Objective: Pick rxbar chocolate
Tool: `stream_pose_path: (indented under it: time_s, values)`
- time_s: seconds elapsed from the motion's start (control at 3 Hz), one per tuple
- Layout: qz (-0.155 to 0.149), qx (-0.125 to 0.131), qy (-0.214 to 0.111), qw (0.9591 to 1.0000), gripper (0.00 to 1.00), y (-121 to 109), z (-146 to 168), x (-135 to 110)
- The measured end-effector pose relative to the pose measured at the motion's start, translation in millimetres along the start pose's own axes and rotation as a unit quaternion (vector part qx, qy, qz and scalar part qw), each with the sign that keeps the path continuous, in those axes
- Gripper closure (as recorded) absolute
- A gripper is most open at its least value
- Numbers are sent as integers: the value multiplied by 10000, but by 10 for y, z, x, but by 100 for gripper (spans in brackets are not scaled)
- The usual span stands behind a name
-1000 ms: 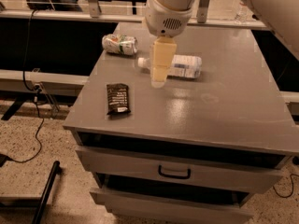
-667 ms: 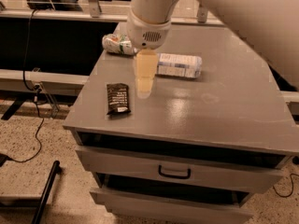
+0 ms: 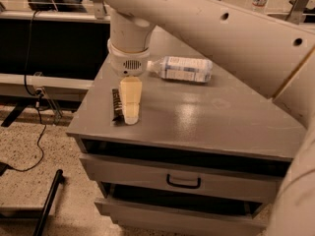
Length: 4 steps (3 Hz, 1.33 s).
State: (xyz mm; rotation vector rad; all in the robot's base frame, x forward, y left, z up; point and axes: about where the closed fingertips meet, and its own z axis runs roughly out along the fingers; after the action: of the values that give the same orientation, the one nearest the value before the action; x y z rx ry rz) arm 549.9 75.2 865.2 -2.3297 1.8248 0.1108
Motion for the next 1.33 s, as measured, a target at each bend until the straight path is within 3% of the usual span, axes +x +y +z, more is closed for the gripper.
stream_pose_path:
  time_s: [0.67, 1.0, 1.33]
  values:
    - [172, -201, -81, 9996, 0, -19, 371, -68]
    - [276, -163, -101, 9994, 18, -19, 469, -41]
    - [274, -164, -104, 9994, 50, -20, 478, -46]
